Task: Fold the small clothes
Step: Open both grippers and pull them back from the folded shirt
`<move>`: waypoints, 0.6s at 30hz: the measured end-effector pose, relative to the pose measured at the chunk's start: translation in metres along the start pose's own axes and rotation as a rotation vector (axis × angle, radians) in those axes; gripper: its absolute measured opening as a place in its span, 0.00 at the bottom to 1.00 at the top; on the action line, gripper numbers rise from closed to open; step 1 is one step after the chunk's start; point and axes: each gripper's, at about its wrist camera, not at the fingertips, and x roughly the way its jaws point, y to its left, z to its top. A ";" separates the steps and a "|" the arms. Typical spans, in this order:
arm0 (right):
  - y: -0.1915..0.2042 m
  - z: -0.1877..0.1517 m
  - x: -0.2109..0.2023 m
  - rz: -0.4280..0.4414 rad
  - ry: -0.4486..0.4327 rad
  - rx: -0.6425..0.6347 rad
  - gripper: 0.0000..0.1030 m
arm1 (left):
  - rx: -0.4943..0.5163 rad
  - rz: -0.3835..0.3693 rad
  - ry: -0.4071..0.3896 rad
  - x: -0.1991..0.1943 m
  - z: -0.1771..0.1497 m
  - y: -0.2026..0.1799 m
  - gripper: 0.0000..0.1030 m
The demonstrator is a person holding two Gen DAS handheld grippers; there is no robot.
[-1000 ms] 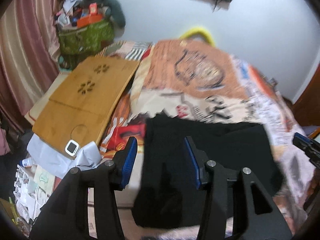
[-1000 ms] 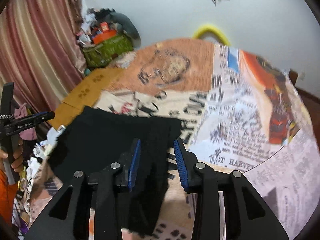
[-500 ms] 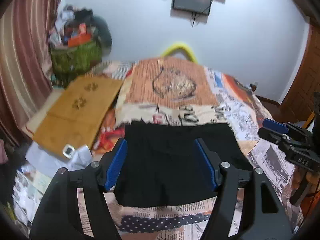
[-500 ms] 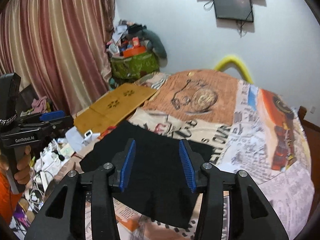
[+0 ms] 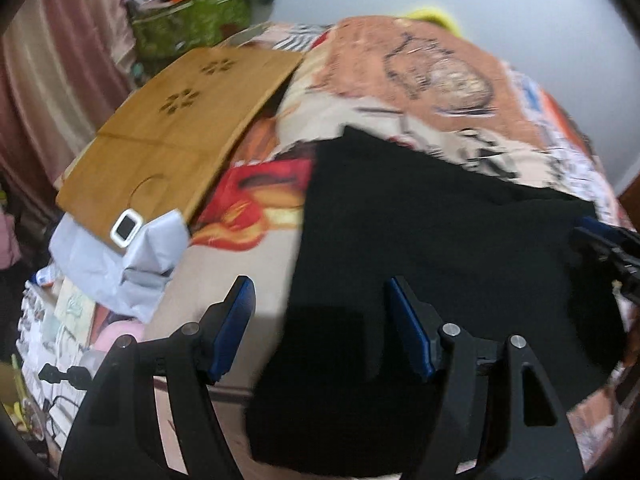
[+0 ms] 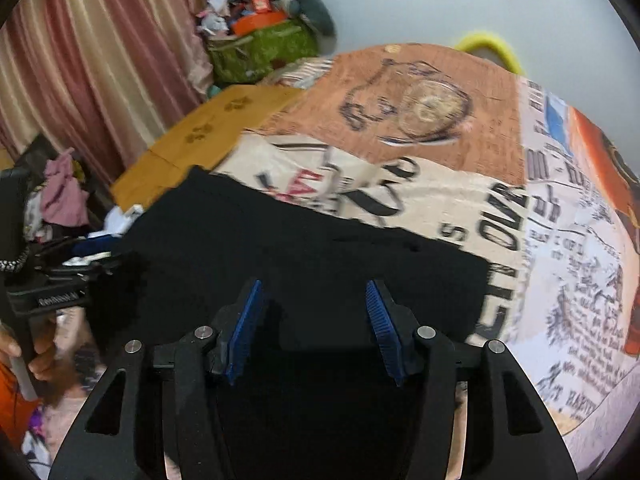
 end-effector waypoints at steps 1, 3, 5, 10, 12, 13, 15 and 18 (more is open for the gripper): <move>-0.007 -0.002 0.000 -0.011 -0.001 0.009 0.48 | -0.013 -0.011 0.006 0.004 -0.001 0.005 0.69; -0.017 -0.005 -0.006 -0.034 -0.018 0.029 0.47 | -0.039 -0.039 0.011 0.006 -0.002 0.014 0.72; -0.023 -0.008 -0.016 -0.065 -0.032 0.043 0.47 | -0.052 -0.027 0.001 -0.001 -0.002 0.017 0.72; -0.015 -0.008 -0.057 -0.140 -0.108 0.027 0.48 | -0.074 -0.062 -0.063 -0.045 0.000 0.015 0.71; -0.006 -0.007 -0.083 -0.140 -0.158 0.015 0.48 | -0.060 -0.076 -0.110 -0.070 0.000 0.010 0.71; -0.001 -0.007 -0.096 -0.136 -0.182 0.007 0.48 | -0.049 -0.088 -0.144 -0.088 0.000 0.006 0.71; 0.010 -0.009 -0.122 -0.129 -0.234 -0.002 0.48 | -0.029 -0.110 -0.200 -0.118 -0.002 -0.001 0.71; 0.030 -0.012 -0.165 -0.098 -0.328 -0.001 0.48 | 0.007 -0.144 -0.299 -0.170 -0.008 -0.012 0.71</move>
